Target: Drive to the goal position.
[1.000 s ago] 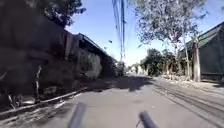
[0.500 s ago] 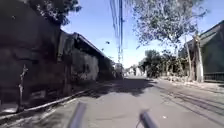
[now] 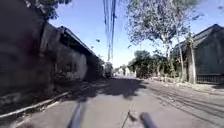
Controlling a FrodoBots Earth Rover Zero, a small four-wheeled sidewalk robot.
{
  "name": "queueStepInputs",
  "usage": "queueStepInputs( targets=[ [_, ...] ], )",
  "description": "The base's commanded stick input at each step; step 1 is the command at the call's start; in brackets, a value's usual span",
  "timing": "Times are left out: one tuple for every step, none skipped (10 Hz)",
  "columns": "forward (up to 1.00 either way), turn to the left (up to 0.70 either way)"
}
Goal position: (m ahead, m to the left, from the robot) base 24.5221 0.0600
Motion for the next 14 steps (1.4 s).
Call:
queueStepInputs(
  targets=[
    [0.85,0.00],
    [0.85,0.00],
    [0.85,0.00],
    [0.85,0.00],
    [0.85,0.00],
    [0.85,0.00],
    [0.85,0.00],
    [0.85,0.00],
    [0.85,0.00],
    [0.85,0.00],
    [0.85,0.00],
    [0.85,0.00],
    [0.85,0.00],
    [0.85,-0.09]
  ],
)
